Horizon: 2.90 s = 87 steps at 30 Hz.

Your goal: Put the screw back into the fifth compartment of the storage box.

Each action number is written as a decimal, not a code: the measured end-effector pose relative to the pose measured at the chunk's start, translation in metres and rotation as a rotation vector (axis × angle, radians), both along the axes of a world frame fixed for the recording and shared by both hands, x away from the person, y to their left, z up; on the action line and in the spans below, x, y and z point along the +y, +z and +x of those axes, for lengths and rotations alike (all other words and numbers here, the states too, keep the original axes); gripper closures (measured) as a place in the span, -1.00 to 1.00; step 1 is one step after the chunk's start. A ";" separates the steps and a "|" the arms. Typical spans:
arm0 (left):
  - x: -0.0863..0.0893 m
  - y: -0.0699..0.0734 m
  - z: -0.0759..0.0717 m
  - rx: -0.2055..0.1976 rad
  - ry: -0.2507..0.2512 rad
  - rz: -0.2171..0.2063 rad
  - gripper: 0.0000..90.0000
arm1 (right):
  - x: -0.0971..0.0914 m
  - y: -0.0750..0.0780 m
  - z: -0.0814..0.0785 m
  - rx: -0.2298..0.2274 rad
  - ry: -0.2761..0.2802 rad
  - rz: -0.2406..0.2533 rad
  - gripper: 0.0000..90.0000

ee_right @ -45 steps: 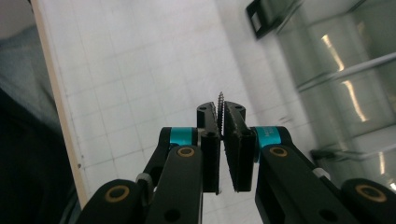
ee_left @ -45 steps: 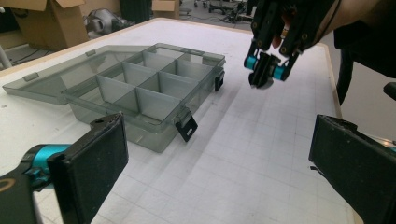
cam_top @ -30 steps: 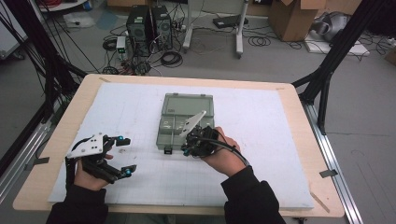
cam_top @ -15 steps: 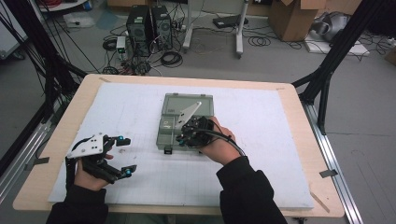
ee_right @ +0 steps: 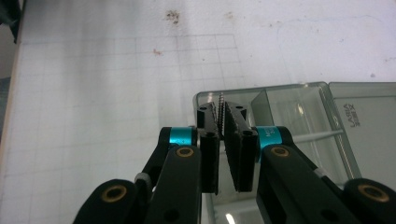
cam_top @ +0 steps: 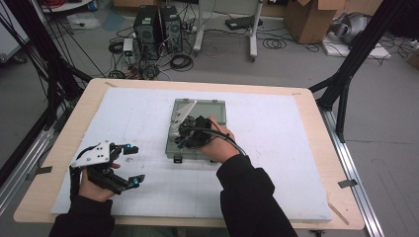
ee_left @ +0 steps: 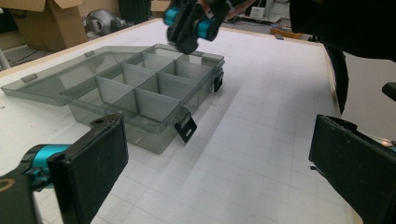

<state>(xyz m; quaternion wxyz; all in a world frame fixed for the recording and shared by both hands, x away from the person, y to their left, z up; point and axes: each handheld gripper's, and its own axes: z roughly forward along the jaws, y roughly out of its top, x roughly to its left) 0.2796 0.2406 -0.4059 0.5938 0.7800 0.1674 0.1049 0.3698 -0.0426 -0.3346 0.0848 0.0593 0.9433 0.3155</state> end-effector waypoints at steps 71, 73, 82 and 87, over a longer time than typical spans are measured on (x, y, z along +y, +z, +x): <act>-0.004 -0.001 0.000 0.001 -0.007 0.001 -0.89 | -0.098 -0.001 -0.031 -0.015 -0.129 0.298 -0.22; -0.004 -0.001 0.000 -0.001 -0.007 0.004 -0.89 | -0.103 -0.002 -0.034 -0.016 -0.136 0.311 -0.24; -0.004 -0.001 0.000 -0.001 -0.009 0.001 -0.89 | -0.122 -0.009 -0.047 -0.036 -0.167 0.344 -0.37; -0.005 -0.001 0.000 0.000 -0.011 0.001 -0.89 | -0.138 -0.017 -0.054 -0.033 -0.198 0.385 -0.49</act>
